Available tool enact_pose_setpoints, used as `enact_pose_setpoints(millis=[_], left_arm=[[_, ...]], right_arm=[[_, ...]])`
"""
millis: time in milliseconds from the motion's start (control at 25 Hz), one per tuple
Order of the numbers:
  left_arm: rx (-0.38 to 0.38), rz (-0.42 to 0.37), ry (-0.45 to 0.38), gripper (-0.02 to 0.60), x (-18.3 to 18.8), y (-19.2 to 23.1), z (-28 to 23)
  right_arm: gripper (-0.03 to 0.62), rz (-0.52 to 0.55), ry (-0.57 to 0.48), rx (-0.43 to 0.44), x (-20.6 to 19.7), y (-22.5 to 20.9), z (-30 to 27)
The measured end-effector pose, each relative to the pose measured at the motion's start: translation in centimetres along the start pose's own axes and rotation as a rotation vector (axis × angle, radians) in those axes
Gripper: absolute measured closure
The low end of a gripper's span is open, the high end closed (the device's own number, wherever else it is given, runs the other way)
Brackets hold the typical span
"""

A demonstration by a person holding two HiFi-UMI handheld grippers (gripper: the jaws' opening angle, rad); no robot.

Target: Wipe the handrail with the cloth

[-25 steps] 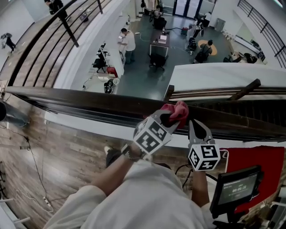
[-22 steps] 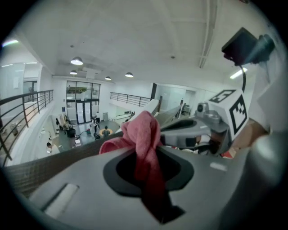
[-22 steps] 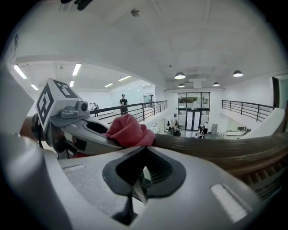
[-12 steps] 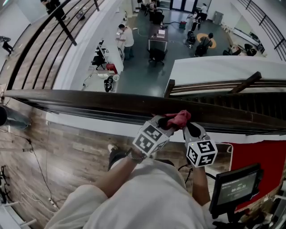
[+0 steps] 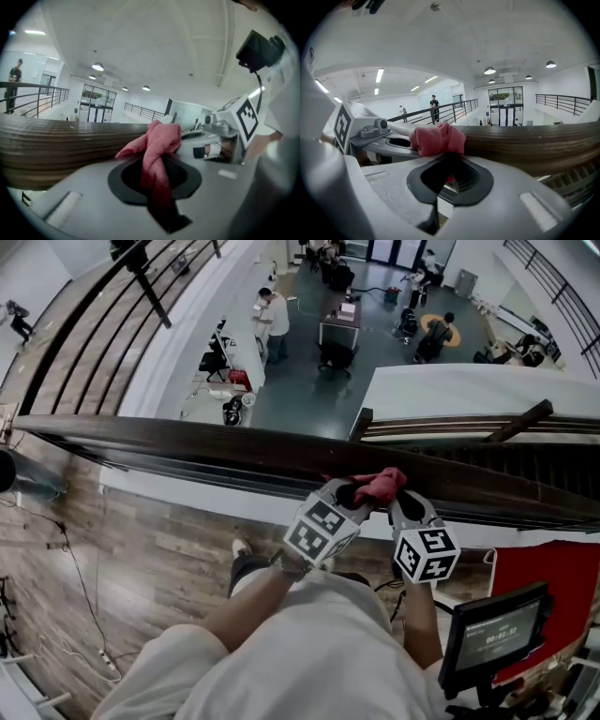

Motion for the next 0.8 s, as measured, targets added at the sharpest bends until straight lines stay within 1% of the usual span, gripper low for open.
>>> enact_pose_setpoints(millis=[120, 400, 520, 680, 800], left_arm=[[0.001, -0.003, -0.002, 0.508, 0.5, 0.3, 0.1], [-0.034, -0.005, 0.004, 0.509, 1.3, 0.4, 0.4], [-0.025, -0.011, 0.001, 0.509, 1.3, 1.4, 2.2], [-0.017, -0.027, -0.002, 0.509, 0.2, 2.9, 4.8], [-0.004, -0.026, -0.003, 0.509, 0.2, 3.3, 5.1]], right_arm=[[0.591, -0.008, -0.004, -0.005, 0.3, 0.0, -0.4], [0.591, -0.036, -0.005, -0.016, 0.8, 0.0, -0.8], [0.591, -0.03, 0.003, -0.013, 1.2, 1.9, -1.7], [0.591, -0.029, 0.009, -0.009, 0.7, 4.8, -2.9], [0.591, -0.025, 0.015, 0.003, 0.7, 5.1, -3.2]])
Point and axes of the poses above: the fingertips, and each gripper's own axes: z backward along the fingers, y to its left, x out of its top, the point moved 2 cm from there along z, backward along the fingers, and after that the axes turned 3 degrees about -y, right-handed, at the moved point
